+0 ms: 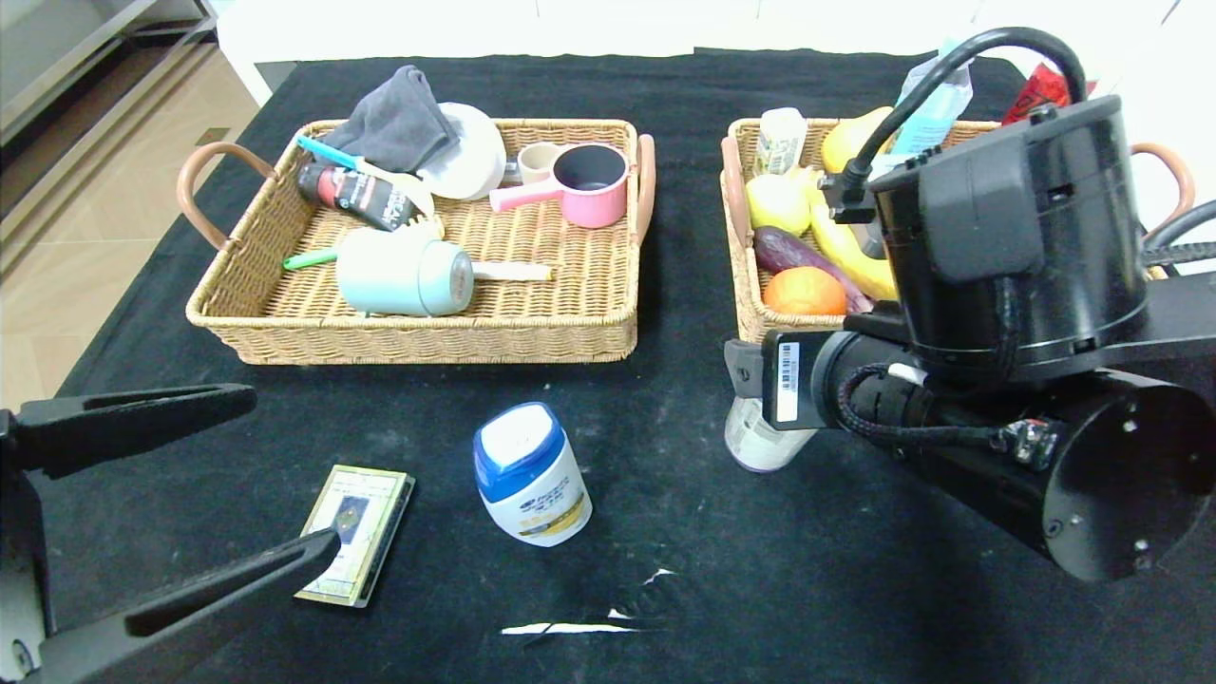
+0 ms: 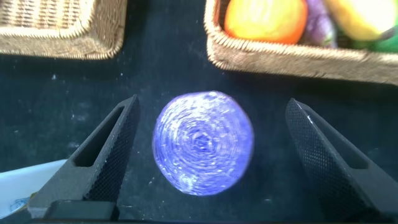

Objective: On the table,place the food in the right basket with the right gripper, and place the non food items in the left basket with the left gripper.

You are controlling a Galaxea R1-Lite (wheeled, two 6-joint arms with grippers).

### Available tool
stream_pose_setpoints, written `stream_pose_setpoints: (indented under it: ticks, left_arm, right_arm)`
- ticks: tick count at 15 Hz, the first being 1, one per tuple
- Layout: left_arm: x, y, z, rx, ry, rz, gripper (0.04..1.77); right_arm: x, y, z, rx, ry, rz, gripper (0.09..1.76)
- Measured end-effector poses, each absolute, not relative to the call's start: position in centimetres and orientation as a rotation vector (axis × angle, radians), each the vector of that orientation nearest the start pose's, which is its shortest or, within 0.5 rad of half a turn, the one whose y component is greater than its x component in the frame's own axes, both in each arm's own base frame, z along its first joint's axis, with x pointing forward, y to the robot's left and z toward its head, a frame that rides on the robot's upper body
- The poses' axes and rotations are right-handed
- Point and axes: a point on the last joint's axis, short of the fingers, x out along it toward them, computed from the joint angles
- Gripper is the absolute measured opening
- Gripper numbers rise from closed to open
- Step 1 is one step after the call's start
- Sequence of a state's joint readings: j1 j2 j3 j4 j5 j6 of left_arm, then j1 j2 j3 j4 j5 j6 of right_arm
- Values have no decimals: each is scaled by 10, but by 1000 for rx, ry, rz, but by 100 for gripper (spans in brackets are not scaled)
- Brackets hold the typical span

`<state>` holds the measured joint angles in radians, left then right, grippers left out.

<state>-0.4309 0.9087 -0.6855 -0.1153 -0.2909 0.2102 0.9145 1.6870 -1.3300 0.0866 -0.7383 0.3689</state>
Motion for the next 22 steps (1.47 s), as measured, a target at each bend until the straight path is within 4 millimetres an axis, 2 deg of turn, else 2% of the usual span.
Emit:
stream_pose_setpoints:
  ticks: [5, 9, 12, 14, 18, 22]
  left_arm:
    - [93, -50, 260, 209, 41, -731, 172]
    - [93, -50, 260, 211, 40, -731, 172]
    - [92, -50, 260, 210, 40, -731, 172]
    - [92, -50, 260, 210, 40, -731, 172]
    - [92, -50, 260, 211, 40, -731, 172]
    - [92, -50, 260, 210, 39, -731, 172]
  right_arm:
    - [218, 243, 252, 57, 366, 101, 170]
    - [222, 247, 247, 67, 383, 118, 170]
    - [226, 246, 248, 71, 381, 109, 123]
    - [227, 246, 248, 74, 379, 108, 103]
    - [223, 248, 250, 66, 377, 118, 93]
    - [205, 255, 258, 44, 360, 178, 91]
